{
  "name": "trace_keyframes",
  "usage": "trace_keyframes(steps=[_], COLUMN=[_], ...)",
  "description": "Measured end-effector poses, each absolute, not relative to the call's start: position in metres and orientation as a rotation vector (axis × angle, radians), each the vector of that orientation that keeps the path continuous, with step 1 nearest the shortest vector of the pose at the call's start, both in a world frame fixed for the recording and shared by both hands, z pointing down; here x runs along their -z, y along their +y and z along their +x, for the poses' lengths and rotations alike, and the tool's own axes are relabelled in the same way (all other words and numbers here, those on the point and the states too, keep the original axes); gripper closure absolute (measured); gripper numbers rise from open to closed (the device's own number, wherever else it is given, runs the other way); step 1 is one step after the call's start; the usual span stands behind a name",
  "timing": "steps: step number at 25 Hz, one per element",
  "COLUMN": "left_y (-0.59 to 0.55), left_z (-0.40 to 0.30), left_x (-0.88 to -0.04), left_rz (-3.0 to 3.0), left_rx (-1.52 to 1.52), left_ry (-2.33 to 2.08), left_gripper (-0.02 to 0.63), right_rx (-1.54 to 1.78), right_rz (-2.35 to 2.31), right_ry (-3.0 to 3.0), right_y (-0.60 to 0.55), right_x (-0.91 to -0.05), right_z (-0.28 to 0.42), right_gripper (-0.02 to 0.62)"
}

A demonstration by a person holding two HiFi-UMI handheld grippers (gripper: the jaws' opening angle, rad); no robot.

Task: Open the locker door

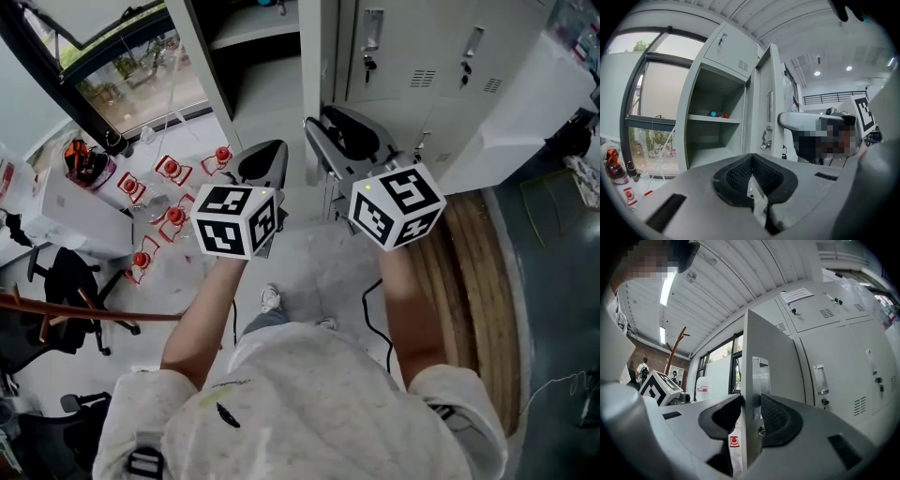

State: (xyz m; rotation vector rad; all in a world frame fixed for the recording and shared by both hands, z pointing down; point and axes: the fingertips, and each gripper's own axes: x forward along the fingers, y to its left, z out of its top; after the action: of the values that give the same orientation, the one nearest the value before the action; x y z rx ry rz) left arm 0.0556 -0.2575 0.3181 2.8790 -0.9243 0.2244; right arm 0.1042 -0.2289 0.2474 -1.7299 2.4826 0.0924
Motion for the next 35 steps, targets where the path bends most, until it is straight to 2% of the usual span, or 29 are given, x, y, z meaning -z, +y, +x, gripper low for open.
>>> trace_keyframes(steps=[18,35], left_y=[-0.227,-0.224], left_z=[0.128,0.207], left_x=[-0.318,-0.314], left_rz=[2.942,2.998], left_rx=[-0.233,-0.231], left_ry=[-0.73,-0.437], left_gripper=[0.6,0.6], right_rx=[-0.076,-0.015], right_rz=[-1.82,-1.943], right_ry=[2.387,2.178], right_y=[-0.191,-0.177], right_x=[-0.248,-0.25], right_z=[0.166,0.244], right_gripper=[0.522,0.525])
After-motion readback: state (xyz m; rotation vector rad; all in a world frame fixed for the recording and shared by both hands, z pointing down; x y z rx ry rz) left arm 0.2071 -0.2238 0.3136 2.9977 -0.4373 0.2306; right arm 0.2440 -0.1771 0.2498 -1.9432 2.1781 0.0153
